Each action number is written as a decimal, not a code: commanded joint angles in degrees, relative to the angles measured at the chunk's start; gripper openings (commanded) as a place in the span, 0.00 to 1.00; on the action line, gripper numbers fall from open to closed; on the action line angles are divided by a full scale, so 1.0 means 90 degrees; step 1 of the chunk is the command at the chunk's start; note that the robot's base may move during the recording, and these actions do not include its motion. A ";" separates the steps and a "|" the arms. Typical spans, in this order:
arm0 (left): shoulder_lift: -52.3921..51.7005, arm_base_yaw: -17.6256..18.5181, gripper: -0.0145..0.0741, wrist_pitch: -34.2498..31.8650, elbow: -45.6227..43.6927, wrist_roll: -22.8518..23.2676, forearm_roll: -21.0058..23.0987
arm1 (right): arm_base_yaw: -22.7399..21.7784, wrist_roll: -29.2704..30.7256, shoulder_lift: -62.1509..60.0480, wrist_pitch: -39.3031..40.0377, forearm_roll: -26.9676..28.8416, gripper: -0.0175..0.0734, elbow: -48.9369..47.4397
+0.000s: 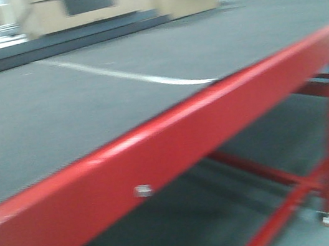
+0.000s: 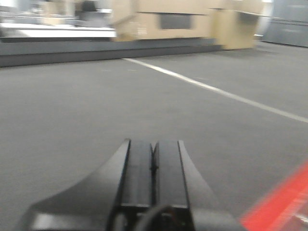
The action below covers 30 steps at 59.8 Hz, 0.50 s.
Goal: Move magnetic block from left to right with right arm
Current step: 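Drive the base away from the first table holding the cube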
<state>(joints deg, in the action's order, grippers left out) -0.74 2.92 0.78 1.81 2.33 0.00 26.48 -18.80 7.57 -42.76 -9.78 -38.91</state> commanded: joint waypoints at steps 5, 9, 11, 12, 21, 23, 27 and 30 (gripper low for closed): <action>-0.0085 -0.0015 0.03 -0.0560 0.0059 0.0042 0.0000 | -0.0023 0.0060 0.0104 0.0530 -0.0095 0.37 -0.0150; -0.0085 -0.0015 0.03 -0.0573 0.0059 0.0042 0.0000 | -0.0023 0.0060 0.0104 0.0530 -0.0095 0.37 -0.0150; -0.0085 -0.0015 0.03 -0.0573 0.0059 0.0042 0.0000 | -0.0023 0.0060 0.0104 0.0530 -0.0095 0.37 -0.0150; -0.0085 -0.0015 0.03 -0.0573 0.0059 0.0042 0.0000 | -0.0023 0.0060 0.0104 0.0530 -0.0095 0.37 -0.0150; -0.0085 -0.0015 0.03 -0.0573 0.0059 0.0042 0.0000 | -0.0023 0.0060 0.0104 0.0530 -0.0095 0.37 -0.0150; -0.0085 -0.0015 0.03 -0.0573 0.0059 0.0042 0.0000 | -0.0023 0.0060 0.0104 0.0530 -0.0095 0.37 -0.0150; -0.0085 -0.0015 0.03 -0.0573 0.0059 0.0042 0.0000 | -0.0023 0.0060 0.0104 0.0530 -0.0095 0.37 -0.0150; -0.0085 -0.0015 0.03 -0.0573 0.0059 0.0042 0.0000 | -0.0023 0.0060 0.0104 0.0530 -0.0095 0.37 -0.0150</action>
<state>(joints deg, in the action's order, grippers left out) -0.74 2.92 0.78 1.81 2.33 0.00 26.48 -18.80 7.57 -42.76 -9.78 -38.91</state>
